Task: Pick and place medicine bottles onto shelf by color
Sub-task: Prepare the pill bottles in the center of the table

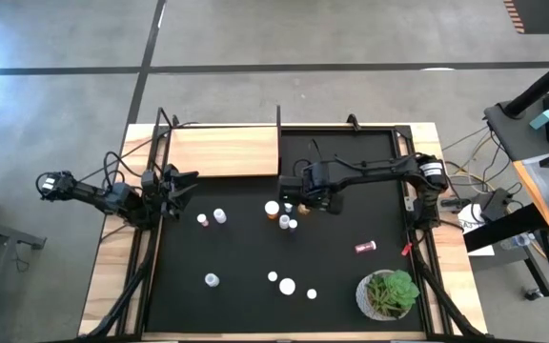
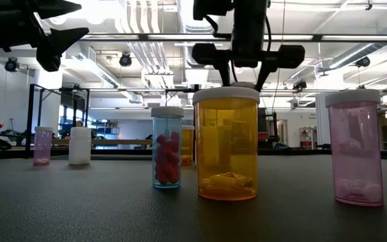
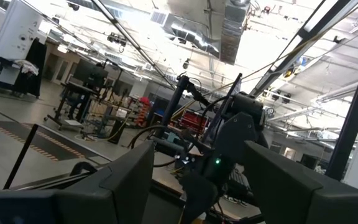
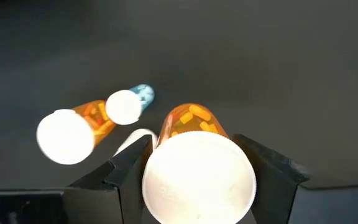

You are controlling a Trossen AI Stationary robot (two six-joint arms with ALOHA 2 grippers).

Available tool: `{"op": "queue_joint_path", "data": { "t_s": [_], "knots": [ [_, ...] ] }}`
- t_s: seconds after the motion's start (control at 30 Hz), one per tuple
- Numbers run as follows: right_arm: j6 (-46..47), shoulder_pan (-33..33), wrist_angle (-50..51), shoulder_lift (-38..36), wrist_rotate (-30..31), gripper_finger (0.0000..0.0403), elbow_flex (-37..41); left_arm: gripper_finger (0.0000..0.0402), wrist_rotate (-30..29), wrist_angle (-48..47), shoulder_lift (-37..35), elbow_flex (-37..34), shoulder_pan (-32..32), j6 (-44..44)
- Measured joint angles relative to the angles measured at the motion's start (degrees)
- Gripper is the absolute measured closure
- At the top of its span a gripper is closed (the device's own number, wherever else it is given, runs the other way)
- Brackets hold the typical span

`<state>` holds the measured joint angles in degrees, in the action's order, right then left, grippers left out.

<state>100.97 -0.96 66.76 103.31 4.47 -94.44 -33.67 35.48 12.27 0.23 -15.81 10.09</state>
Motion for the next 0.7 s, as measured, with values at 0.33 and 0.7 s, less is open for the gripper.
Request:
{"op": "queue_joint_path", "data": {
  "t_s": [0.33,0.7],
  "knots": [
    [-6.0,1.5,2.0,0.0,0.1,0.0193,-6.2,0.0173,0.0,0.0,0.1,0.0,0.0,0.0],
    [-17.2,3.8,2.2,4.1,0.9,0.0193,-11.8,0.0173,0.0,0.0,0.1,0.0,0.0,0.0]
  ]
}}
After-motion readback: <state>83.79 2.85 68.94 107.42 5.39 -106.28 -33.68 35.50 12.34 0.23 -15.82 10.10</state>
